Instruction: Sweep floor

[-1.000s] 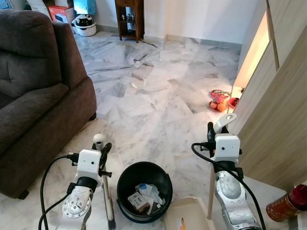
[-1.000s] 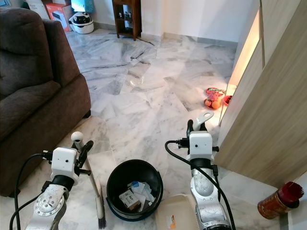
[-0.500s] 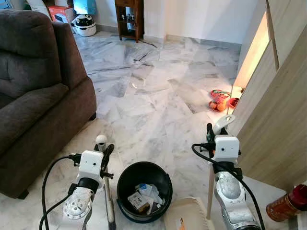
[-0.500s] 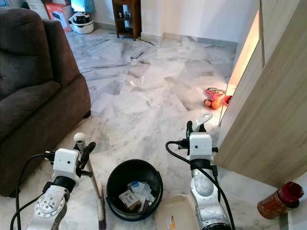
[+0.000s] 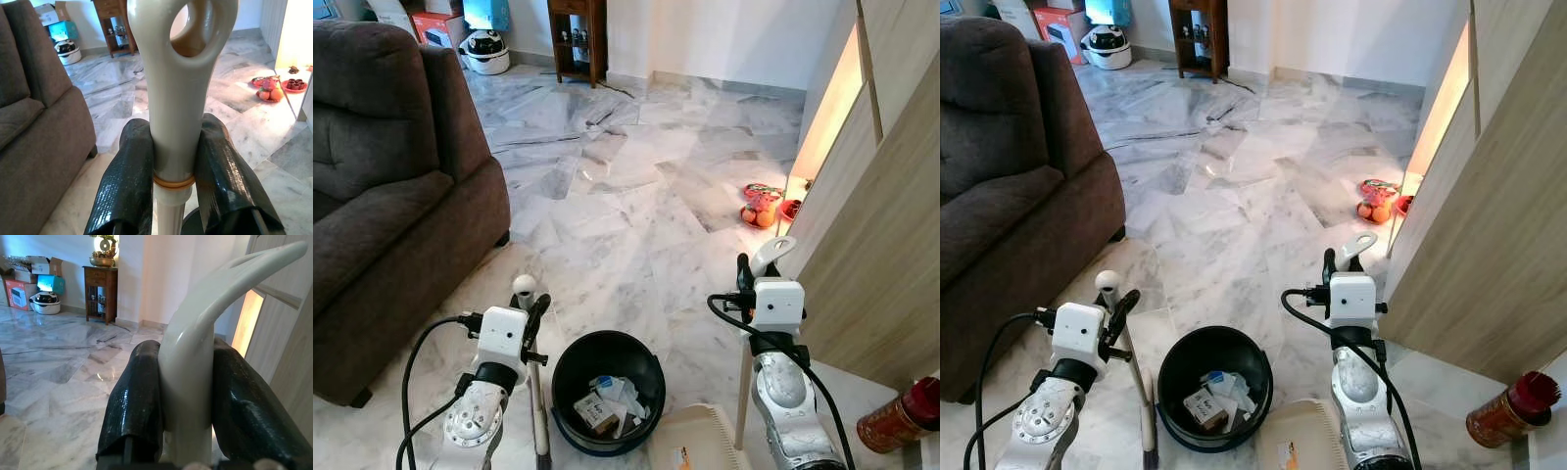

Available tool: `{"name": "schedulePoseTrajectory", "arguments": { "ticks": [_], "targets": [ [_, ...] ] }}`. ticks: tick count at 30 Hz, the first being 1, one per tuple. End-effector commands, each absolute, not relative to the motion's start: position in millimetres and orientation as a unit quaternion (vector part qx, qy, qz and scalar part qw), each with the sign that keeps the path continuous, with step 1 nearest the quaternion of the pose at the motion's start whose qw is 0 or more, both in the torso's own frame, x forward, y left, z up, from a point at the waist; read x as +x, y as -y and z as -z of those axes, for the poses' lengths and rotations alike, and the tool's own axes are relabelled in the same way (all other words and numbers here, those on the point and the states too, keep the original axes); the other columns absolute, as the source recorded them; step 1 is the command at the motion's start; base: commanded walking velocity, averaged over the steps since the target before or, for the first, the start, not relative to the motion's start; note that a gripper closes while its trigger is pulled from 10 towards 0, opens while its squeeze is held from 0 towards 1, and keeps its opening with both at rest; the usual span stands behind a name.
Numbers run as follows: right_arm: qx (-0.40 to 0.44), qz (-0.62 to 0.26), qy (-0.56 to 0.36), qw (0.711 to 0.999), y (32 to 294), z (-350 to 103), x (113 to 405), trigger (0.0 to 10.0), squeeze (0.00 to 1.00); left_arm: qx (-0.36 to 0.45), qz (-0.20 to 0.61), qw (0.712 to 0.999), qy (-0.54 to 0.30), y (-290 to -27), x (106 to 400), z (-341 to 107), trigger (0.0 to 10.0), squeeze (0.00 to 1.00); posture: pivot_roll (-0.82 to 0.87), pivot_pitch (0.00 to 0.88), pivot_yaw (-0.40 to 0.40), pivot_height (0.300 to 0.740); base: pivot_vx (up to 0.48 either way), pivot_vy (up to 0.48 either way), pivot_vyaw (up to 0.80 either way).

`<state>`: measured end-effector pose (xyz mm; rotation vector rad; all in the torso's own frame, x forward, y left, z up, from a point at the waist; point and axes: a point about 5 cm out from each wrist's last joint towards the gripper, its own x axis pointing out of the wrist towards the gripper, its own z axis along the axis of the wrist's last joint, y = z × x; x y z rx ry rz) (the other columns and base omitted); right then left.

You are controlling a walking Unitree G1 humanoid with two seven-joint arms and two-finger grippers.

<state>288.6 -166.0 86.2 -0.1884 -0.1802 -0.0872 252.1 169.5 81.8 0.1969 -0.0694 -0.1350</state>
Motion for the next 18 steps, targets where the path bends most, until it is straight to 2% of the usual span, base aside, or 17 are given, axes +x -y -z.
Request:
{"name": "schedulePoseTrajectory", "arguments": {
  "ticks": [1, 8, 18],
  "targets": [
    [-0.086, 0.049, 0.115, 0.988, 166.8, -95.4, 292.1, 10.0, 0.00, 0.099, 0.072, 0.991, 0.050, -168.5, 255.4, -87.3, 10.0, 0.00, 0.11, 0.000, 0.043, 0.740, 0.000, 0.000, 0.00],
    [-0.085, 0.049, 0.114, 0.989, 166.3, -94.5, 291.4, 10.0, 0.00, 0.098, 0.074, 0.991, 0.052, -167.3, 257.1, -88.0, 10.0, 0.00, 0.11, 0.000, 0.042, 0.740, 0.000, 0.000, 0.00],
    [-0.082, 0.046, 0.113, 0.989, 162.2, -92.9, 292.6, 10.0, 0.00, 0.101, 0.078, 0.990, 0.055, -167.9, 259.4, -90.4, 10.0, 0.00, 0.13, 0.000, 0.050, 0.740, -0.272, 0.000, 0.00]
  ]
}}
